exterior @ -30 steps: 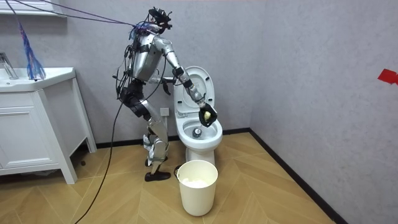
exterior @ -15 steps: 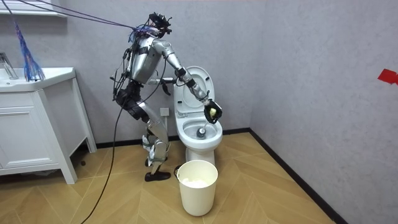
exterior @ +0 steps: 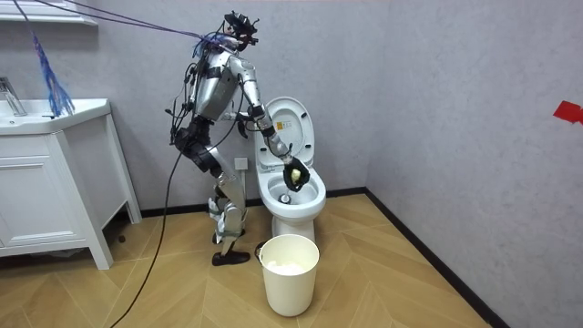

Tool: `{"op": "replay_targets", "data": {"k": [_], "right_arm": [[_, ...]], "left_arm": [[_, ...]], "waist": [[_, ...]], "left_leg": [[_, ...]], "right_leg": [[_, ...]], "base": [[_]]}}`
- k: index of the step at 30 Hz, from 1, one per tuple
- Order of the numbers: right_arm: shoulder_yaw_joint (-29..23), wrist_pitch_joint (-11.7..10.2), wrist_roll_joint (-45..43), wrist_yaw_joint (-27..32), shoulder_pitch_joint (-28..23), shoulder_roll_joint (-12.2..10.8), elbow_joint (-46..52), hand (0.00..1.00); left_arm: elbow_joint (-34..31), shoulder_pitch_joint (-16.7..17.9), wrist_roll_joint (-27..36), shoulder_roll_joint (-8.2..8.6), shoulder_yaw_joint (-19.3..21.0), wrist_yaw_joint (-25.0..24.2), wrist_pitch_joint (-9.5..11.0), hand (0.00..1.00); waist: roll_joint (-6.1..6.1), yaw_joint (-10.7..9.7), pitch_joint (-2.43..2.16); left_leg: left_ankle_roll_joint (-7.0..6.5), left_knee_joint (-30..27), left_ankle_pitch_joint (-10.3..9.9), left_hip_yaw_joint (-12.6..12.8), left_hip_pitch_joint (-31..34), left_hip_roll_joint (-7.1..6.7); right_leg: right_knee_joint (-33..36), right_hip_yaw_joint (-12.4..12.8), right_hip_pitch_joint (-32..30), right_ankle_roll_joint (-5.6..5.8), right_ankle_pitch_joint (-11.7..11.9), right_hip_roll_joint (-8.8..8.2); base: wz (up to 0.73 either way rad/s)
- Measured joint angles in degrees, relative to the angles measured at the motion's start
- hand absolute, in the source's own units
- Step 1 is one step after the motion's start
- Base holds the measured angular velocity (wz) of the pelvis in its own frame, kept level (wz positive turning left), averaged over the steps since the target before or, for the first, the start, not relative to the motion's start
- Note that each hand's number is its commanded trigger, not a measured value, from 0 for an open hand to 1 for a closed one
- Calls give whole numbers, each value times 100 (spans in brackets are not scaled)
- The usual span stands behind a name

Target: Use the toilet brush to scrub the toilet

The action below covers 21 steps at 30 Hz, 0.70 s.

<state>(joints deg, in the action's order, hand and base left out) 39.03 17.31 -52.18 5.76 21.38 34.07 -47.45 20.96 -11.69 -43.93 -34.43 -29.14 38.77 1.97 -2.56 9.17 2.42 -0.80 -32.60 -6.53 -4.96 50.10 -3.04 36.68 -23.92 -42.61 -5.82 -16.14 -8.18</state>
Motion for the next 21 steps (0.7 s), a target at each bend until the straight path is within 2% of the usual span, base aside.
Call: {"op": "replay_targets", "data": {"k": [2,4,7,8,9,10,11,12,13,15,17,21], "right_arm": [[0,108,12,-48,-98,-39,133,100],[3,114,48,-97,-74,-56,131,100],[198,101,319,-168,238,-62,-133,100],[291,41,571,-175,483,-75,-367,100],[431,-78,927,-169,825,-109,-724,100],[510,-144,1078,-171,979,-111,-862,100],[545,-280,1232,-169,1230,-114,-1076,100],[517,-442,1342,-157,1457,-125,-1290,100],[505,-516,1410,-149,1556,-117,-1386,100],[416,-730,1497,-66,1980,-93,-1734,100],[356,-852,1497,-11,2123,7,-1773,100],[292,-1026,1413,45,2146,105,-1764,100]], "left_arm": [[0,24,72,-5,-10,20,-82,0],[-1,22,171,-5,-59,26,-160,0],[52,-91,353,-25,-160,51,-266,0],[73,-180,399,-68,-244,46,-326,0],[60,-283,535,-124,-300,47,-356,0],[52,-342,589,-144,-316,46,-362,0],[54,-464,596,-185,-319,46,-365,0],[20,-572,586,-259,-281,60,-344,0],[-17,-598,565,-286,-253,64,-330,0],[-162,-643,402,-357,-114,106,-339,0],[-209,-701,296,-361,-71,98,-398,0],[-192,-703,162,-359,-25,23,-446,0]], "waist": [[-5,-22,-5],[-36,-48,-24],[-31,-30,-20],[12,-30,6],[121,-20,74],[163,-6,100],[247,-17,153],[382,-37,225],[429,-45,237],[610,-119,257],[699,-143,255],[781,-198,250]], "left_leg": [[13,40,6,24,-65,32],[18,21,9,53,-76,58],[16,29,11,192,-83,133],[12,26,18,231,-89,135],[8,48,47,341,-110,143],[11,61,64,360,-104,141],[23,100,122,363,-72,133],[31,139,207,396,-48,124],[31,141,231,403,-5,123],[40,128,324,394,180,116],[33,117,363,395,244,116],[14,72,374,401,245,78]], "right_leg": [[-50,6,64,-17,12,32],[-72,8,88,-23,14,56],[-56,31,87,-53,22,76],[14,52,56,-70,3,48],[103,146,-10,-84,-10,18],[130,185,-51,-88,-10,15],[153,194,-115,-107,1,2],[225,190,-204,-136,1,-61],[256,188,-261,-145,-4,-73],[334,187,-466,-188,17,-94],[363,187,-538,-195,33,-106],[430,203,-550,-166,47,-156]], "base": [[-3],[0],[-4],[-7],[-13],[-11],[0],[10],[16],[8],[0],[-2]]}}
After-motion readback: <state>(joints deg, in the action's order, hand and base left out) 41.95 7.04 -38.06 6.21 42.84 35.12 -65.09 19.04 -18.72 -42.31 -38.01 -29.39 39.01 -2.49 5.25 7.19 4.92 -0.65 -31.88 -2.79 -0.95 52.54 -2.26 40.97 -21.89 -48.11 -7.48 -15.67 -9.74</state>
